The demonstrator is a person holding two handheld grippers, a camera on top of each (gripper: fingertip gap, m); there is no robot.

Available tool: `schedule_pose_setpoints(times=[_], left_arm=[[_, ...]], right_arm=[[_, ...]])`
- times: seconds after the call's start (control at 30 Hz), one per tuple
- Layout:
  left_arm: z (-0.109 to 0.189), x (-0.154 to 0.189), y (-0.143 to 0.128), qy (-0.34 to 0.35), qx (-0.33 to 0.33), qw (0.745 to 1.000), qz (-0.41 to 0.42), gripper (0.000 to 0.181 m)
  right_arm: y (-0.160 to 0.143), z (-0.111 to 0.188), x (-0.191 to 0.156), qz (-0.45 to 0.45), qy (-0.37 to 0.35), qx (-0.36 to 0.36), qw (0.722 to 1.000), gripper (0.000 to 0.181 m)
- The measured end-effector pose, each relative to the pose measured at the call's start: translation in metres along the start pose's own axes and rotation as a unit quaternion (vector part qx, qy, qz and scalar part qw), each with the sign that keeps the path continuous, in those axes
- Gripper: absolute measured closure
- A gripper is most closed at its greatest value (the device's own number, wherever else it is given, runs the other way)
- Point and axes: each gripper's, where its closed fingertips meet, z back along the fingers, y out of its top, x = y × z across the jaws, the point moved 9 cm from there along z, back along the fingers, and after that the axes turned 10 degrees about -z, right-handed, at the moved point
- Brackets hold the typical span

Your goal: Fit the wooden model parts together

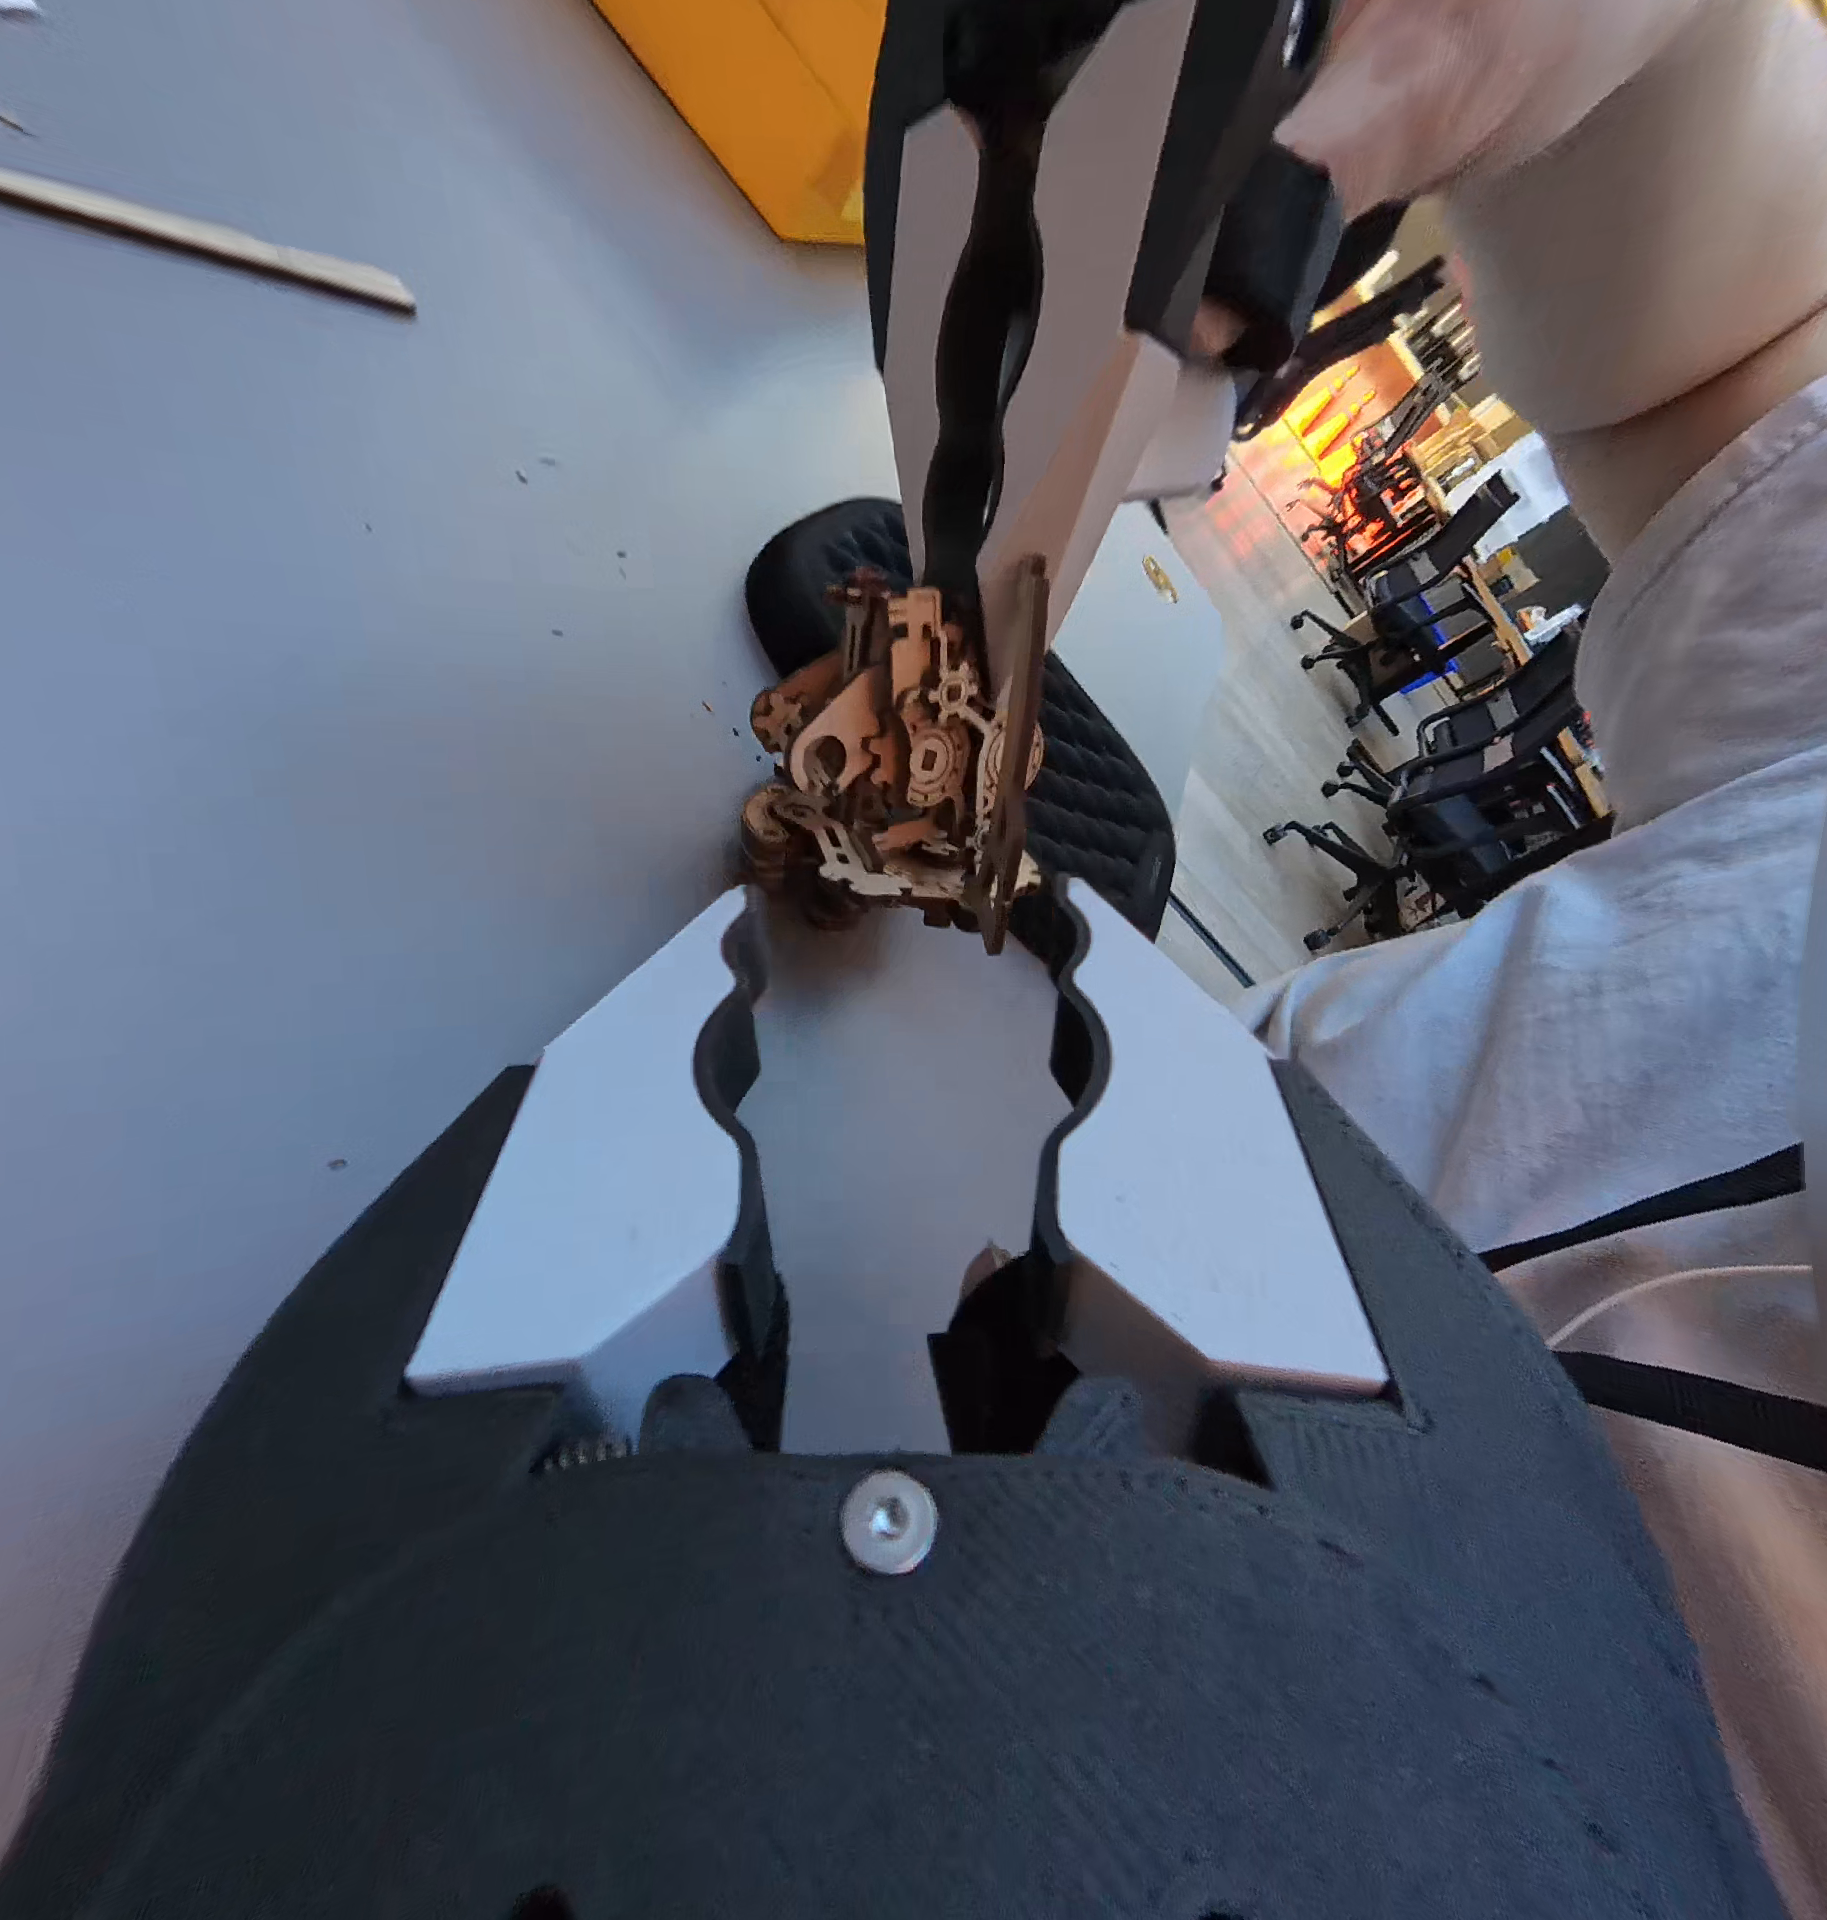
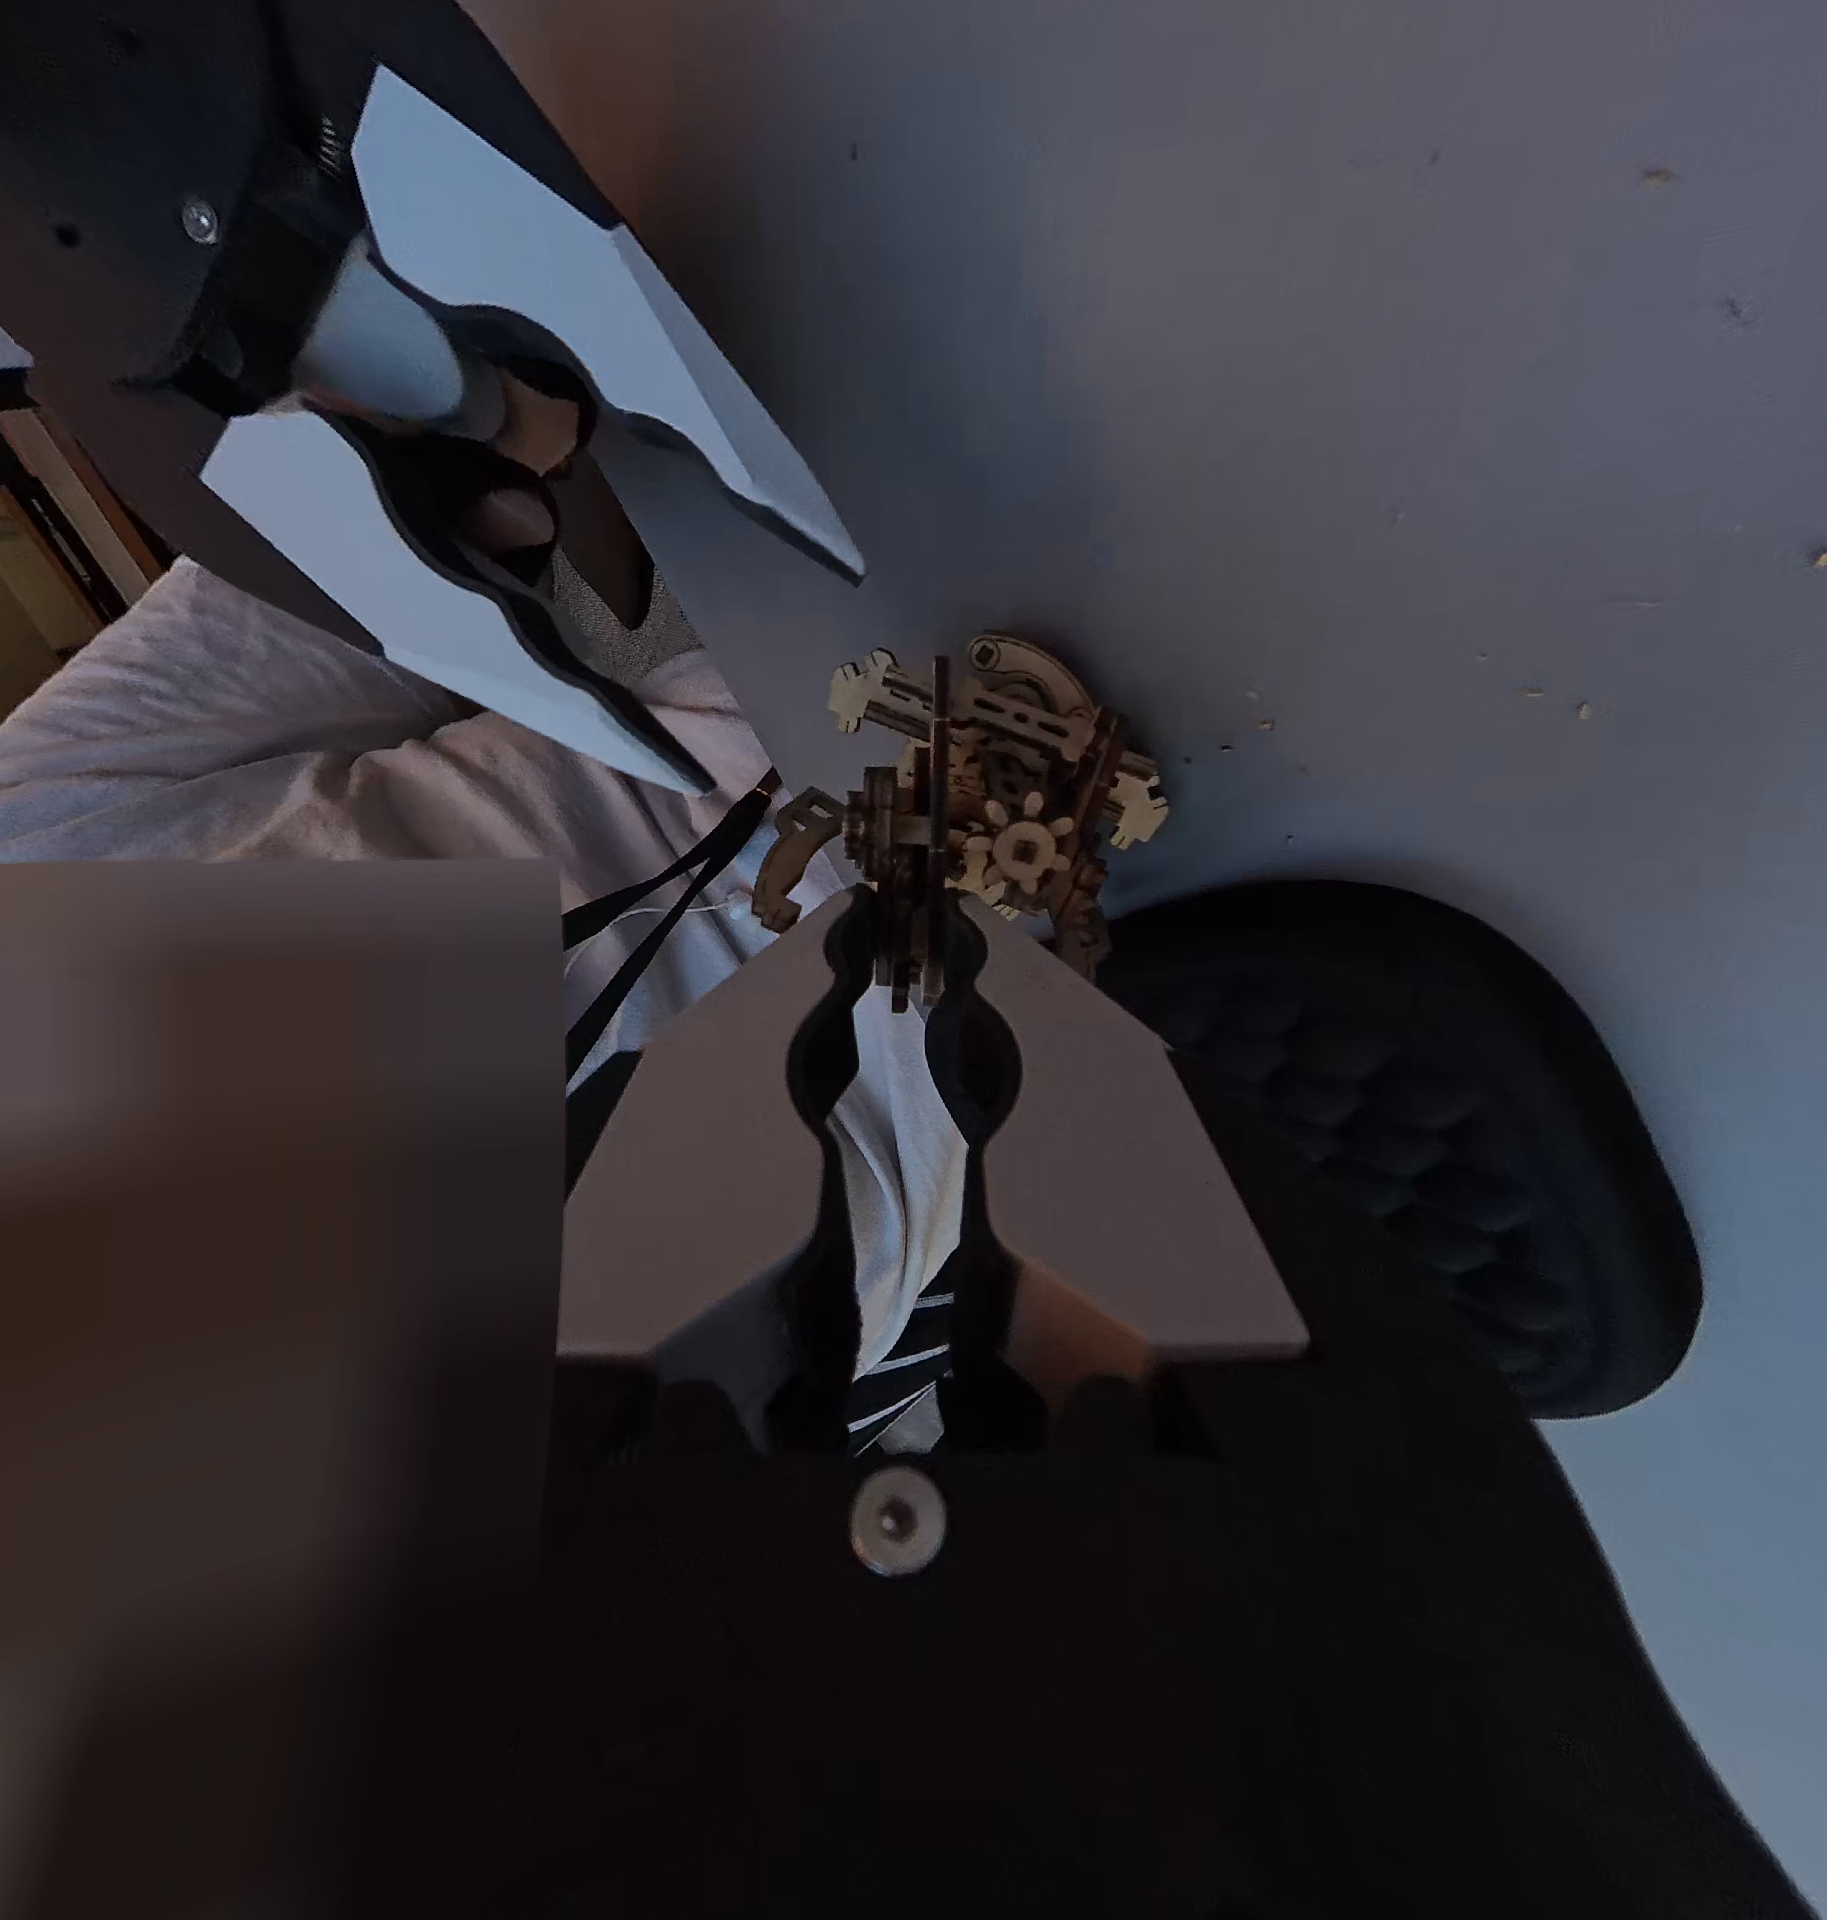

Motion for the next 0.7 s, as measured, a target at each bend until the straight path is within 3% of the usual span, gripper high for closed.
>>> schedule_pose_setpoints(times=[0.07, 0.2, 0.4, 0.7], left_arm=[[-0.008, 0.005, -0.01, 0.011, -0.023, 1.0, -0.006, 0.11], [-0.025, 0.017, -0.017, 0.037, -0.028, 0.999, -0.022, 0.102], [-0.034, 0.021, -0.016, 0.057, -0.001, 0.998, -0.014, 0.115], [-0.043, 0.026, -0.017, 0.132, -0.019, 0.99, -0.05, 0.125]], right_arm=[[0.0, 0.0, 0.0, 0.0, 0.0, 0.001, 1.0, 0.17], [0.001, -0.002, 0.0, 0.0, -0.006, -0.002, 1.0, 0.17], [0.0, -0.002, -0.002, 0.001, -0.012, 0.004, 1.0, 0.17], [-0.002, -0.005, -0.003, -0.008, -0.009, 0.021, 1.0, 0.17]])
